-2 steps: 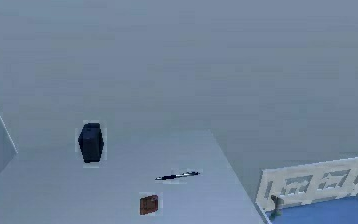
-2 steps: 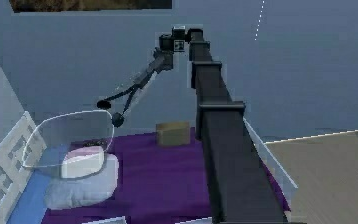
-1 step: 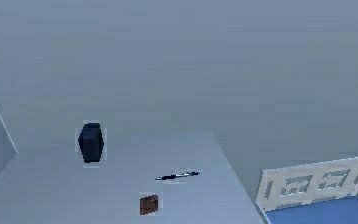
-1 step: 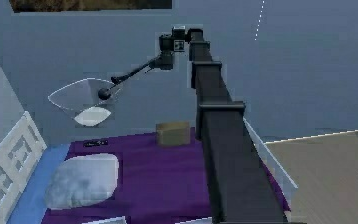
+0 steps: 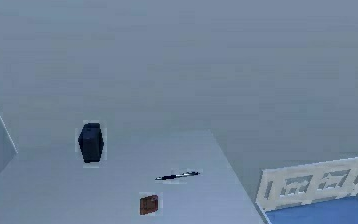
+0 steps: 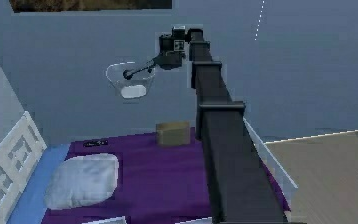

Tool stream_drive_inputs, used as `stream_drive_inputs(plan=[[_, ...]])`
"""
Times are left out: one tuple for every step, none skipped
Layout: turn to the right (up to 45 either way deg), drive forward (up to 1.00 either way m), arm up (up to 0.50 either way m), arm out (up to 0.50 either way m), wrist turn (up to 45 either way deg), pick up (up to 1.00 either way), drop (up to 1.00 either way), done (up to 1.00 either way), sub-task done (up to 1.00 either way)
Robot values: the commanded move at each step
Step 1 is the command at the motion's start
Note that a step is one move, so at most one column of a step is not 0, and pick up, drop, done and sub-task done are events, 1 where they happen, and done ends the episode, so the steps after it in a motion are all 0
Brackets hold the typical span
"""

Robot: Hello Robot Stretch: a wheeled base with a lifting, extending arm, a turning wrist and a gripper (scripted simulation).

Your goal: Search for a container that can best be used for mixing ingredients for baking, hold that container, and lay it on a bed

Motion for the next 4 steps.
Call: stream_drive_inputs(plan=[[0.0,0.00,0.00,0.00,15.0,0.00,0.00,0.00,0.00],[0.0,0.00,-0.40,0.00,0.0,0.00,0.00,0.00,0.00],[0.0,0.00,-0.32,0.00,0.0,0.00,0.00,0.00,0.00],[0.0,0.00,0.00,0.00,0.0,0.00,1.00,0.00,0.00]])
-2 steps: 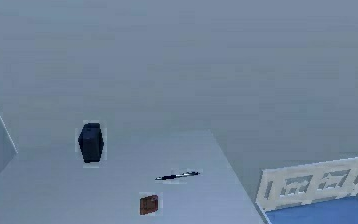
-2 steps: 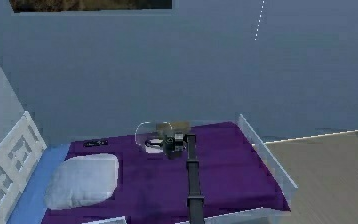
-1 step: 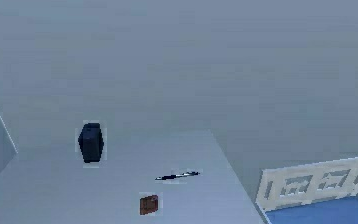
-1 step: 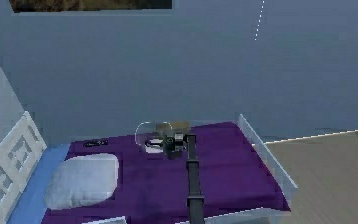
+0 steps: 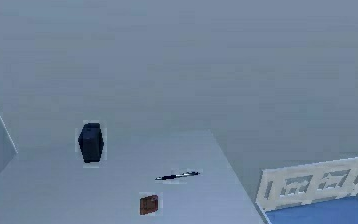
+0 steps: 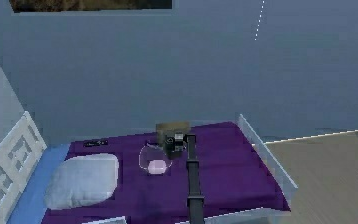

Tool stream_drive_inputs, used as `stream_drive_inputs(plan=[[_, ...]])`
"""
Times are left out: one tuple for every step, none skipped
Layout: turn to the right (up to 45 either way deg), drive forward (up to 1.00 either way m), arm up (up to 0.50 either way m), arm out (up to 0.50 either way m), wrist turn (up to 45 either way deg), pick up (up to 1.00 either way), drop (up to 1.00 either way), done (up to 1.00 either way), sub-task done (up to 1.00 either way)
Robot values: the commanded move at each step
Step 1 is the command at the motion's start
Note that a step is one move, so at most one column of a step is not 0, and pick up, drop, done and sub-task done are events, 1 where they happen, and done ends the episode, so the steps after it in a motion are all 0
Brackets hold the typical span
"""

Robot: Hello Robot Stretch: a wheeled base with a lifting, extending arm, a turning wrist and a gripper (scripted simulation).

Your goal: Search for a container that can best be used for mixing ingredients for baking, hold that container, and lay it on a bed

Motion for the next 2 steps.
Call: stream_drive_inputs(plan=[[0.0,0.00,0.10,0.00,0.0,0.00,0.00,0.00,0.00],[0.0,0.00,0.00,-0.08,0.0,0.00,0.00,0.00,0.00]])
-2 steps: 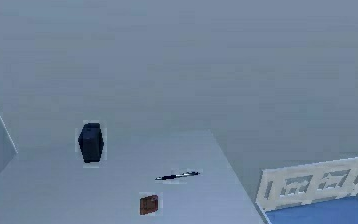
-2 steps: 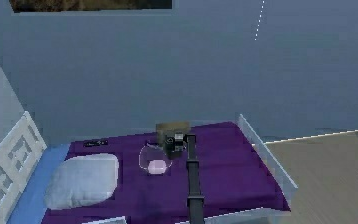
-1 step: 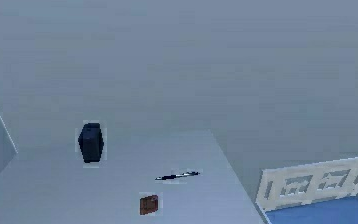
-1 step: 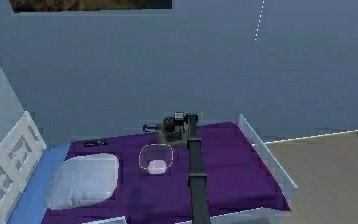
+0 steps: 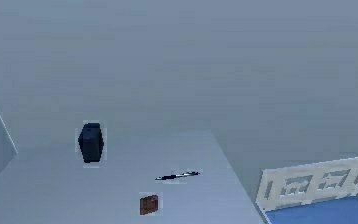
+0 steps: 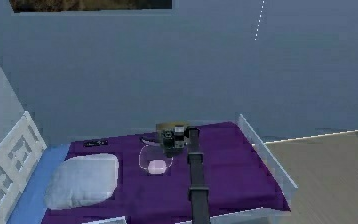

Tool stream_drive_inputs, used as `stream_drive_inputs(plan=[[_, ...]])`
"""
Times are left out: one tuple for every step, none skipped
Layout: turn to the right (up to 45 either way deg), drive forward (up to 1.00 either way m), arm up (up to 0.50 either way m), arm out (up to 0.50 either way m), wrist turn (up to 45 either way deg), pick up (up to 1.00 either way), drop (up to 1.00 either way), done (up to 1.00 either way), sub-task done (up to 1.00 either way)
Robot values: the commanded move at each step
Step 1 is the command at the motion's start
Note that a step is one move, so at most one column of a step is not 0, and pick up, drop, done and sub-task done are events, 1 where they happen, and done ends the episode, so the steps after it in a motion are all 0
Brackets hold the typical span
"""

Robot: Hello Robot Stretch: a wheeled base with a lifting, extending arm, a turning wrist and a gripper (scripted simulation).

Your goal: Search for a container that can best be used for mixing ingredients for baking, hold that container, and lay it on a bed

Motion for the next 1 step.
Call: stream_drive_inputs(plan=[[0.0,0.00,0.00,0.00,0.0,0.00,0.00,1.00,0.00]])
